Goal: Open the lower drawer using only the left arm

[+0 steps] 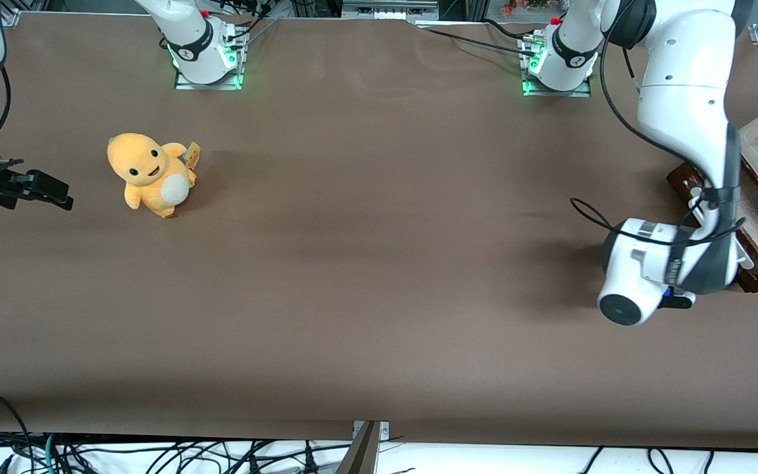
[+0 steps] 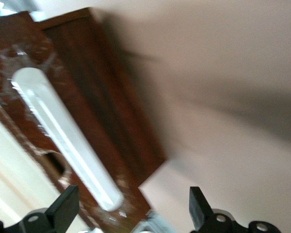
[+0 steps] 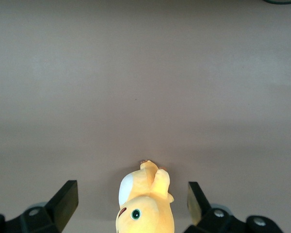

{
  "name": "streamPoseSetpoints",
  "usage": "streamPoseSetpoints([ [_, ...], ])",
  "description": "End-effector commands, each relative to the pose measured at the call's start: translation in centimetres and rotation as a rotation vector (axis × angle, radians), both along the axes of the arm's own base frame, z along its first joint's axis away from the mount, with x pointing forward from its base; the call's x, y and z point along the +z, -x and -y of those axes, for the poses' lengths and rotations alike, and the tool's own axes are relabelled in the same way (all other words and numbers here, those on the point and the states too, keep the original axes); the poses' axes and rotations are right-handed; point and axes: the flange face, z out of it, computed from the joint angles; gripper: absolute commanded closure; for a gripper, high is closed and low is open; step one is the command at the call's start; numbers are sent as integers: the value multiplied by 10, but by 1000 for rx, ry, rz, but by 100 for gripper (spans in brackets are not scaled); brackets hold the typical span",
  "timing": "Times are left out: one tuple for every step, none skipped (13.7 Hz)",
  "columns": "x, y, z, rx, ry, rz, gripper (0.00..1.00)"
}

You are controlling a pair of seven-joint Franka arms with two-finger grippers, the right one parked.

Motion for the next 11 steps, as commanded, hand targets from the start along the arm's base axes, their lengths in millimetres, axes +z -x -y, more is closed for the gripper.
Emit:
streamPoseSetpoints([
  [47,-22,20,55,172,100,0],
  [61,-28,28,79,232,138,0],
  [80,-33,32,108,302,180,0],
  [102,-35,35,132,372,218,0],
  [123,-36,29,163,433,257,0],
  [138,-38,19,188,477,294,0],
  [151,-40,13,207,517,328,0],
  [165,-40,7,218,540,355,0],
  [186,-41,-4,212,570,412,0],
  [223,-38,-23,191,644,497,0],
  [237,-26,-33,140,710,511,0],
])
